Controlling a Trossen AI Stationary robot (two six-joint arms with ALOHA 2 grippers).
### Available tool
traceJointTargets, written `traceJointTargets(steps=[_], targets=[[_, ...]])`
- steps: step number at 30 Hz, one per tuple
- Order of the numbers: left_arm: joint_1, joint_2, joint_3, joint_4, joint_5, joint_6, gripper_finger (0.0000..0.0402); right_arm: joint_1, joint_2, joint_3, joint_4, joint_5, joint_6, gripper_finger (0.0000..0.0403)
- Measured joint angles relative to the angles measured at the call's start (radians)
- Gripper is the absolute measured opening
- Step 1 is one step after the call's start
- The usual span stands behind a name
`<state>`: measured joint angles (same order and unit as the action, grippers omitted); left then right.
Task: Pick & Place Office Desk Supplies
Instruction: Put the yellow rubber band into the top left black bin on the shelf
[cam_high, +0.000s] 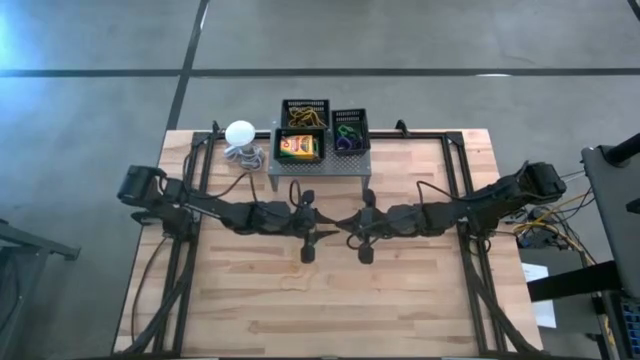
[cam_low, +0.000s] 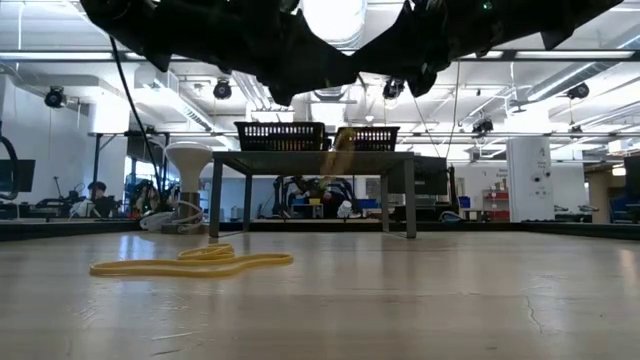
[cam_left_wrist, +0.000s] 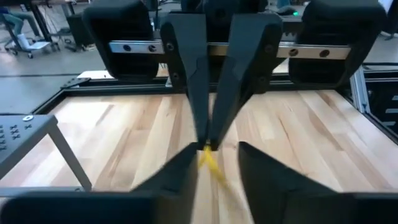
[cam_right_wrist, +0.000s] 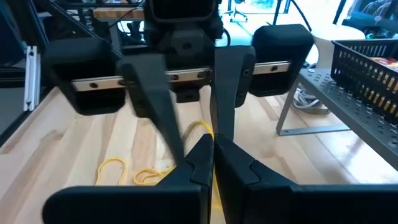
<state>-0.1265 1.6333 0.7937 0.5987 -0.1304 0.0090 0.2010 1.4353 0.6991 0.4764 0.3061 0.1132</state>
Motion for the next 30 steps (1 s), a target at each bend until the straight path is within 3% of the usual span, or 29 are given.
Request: traceJointTargets(steps=[6, 10, 14, 20, 30], targets=[[0.0, -0.001, 0.0, -0.008, 0.059, 0.021, 0.001, 0.0, 0.0, 0.0, 0.001, -0.02, -0.015, 0.0009], [-0.001, -0.026, 0.01, -0.093, 0.064, 0.009, 0.0003, -0.002, -0.015, 0.0, -0.047, -0.049, 0.015, 0.0032], [-0.003, -0.083, 0.04, -0.24, 0.043, -0.028, 0.0002, -0.002, -0.073, 0.0, -0.187, -0.053, 0.073, 0.0076], [-0.012, -0.195, 0.074, -0.395, 0.015, -0.036, 0.0001, 0.007, -0.179, -0.036, -0.239, -0.056, 0.055, 0.0132], [-0.01, -0.353, 0.098, -0.449, 0.02, -0.112, 0.0, 0.011, -0.363, -0.19, -0.232, -0.08, 0.067, 0.0155]])
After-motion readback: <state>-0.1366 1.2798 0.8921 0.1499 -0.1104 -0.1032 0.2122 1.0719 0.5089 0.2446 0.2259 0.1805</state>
